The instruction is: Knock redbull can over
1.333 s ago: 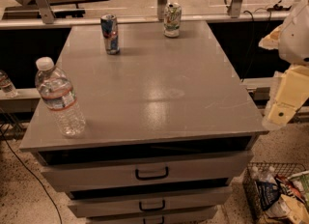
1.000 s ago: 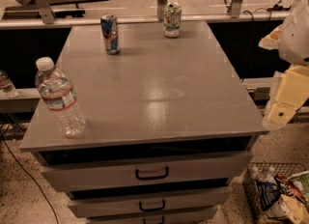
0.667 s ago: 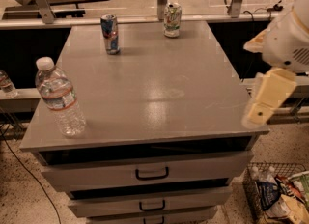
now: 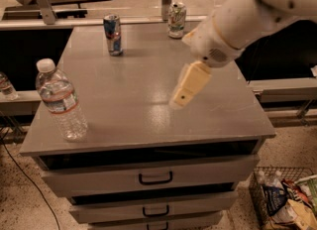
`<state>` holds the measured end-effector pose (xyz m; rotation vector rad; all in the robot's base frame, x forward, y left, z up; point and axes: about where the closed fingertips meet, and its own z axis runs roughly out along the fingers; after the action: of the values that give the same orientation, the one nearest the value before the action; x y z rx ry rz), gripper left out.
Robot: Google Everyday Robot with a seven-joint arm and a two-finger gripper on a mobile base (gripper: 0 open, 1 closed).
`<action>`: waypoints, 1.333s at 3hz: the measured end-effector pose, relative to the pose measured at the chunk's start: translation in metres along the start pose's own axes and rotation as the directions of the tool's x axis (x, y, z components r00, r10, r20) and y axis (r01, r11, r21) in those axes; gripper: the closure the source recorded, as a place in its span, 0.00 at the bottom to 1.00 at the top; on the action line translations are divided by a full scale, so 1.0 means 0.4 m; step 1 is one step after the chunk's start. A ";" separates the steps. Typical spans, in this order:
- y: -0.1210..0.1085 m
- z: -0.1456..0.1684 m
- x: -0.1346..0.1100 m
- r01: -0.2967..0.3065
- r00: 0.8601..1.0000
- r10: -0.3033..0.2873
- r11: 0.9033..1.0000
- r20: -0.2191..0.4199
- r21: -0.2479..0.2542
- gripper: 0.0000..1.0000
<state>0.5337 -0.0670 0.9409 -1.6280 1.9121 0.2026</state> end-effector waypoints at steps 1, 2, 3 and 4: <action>-0.106 0.098 -0.134 0.007 0.989 -0.011 1.000 0.145 0.028 0.00; -0.106 0.098 -0.134 0.008 0.989 -0.011 1.000 0.145 0.028 0.00; -0.119 0.127 -0.143 -0.016 0.985 0.005 0.998 0.173 0.060 0.00; -0.185 0.222 -0.165 -0.039 0.967 0.006 0.992 0.255 0.123 0.00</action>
Offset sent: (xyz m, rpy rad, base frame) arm 0.0377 0.0402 0.0033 0.0916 -0.0377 0.0262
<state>0.6375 0.0148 0.9249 -1.4230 1.7128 0.2793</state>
